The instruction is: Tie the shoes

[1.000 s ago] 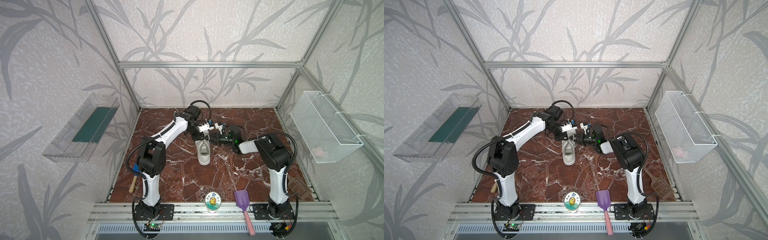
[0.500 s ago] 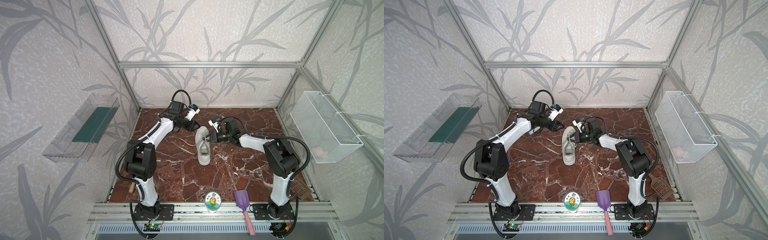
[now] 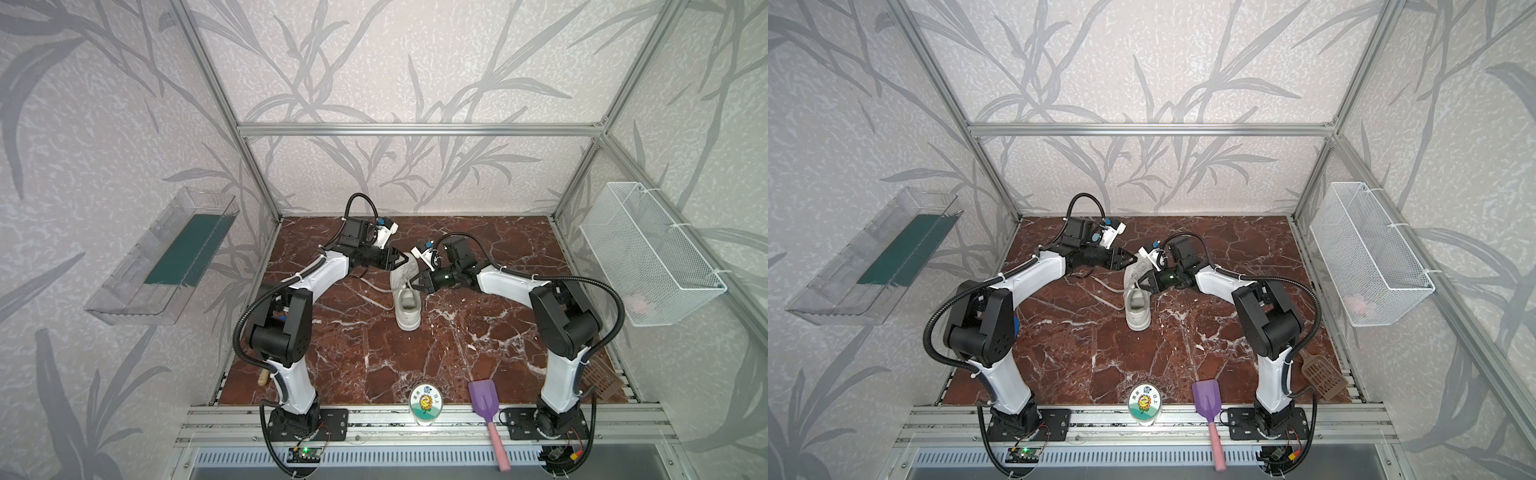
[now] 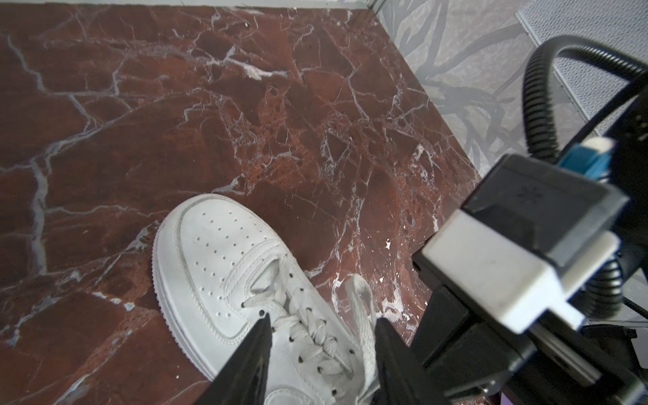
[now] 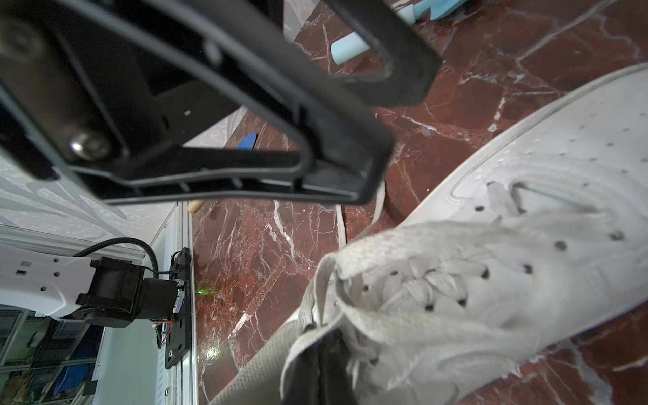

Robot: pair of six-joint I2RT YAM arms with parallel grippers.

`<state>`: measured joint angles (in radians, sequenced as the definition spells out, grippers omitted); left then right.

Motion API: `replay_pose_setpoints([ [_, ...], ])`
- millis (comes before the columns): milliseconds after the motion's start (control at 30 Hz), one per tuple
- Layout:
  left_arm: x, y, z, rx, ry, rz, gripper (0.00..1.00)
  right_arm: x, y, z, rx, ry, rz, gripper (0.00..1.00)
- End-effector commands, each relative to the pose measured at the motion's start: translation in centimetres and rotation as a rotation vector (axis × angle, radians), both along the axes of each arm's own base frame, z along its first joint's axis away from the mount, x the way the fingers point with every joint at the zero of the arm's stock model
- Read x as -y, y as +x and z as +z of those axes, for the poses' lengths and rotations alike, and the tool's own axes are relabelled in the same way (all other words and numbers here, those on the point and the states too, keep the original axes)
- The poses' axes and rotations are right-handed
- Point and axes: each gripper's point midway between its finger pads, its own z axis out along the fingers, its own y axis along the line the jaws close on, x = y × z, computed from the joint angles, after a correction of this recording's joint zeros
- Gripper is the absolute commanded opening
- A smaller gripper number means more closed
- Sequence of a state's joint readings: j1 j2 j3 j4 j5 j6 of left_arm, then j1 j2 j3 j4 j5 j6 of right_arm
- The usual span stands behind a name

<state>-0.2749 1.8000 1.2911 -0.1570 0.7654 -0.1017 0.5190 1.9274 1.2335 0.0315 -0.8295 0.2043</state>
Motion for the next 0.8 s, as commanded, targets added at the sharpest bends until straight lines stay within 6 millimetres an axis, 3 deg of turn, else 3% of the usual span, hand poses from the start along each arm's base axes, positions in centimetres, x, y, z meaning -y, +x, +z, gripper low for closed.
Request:
replay_pose_setpoints([
  [0, 0.8, -0.2, 3.2, 0.080, -0.078, -0.025, 0.53, 0.0, 0.6, 0.8, 0.030, -0.012, -0.008, 0.00],
  [533, 2.9, -1.3, -0.2, -0.006, 0.057, -0.126, 0.57, -0.3, 1.2, 1.6, 0.046, -0.002, 0.000, 0.00],
  [767, 3.0, -0.9, -0.2, -0.017, 0.039, -0.124, 0.59, -0.3, 1.2, 1.4, 0.058, -0.006, 0.003, 0.00],
])
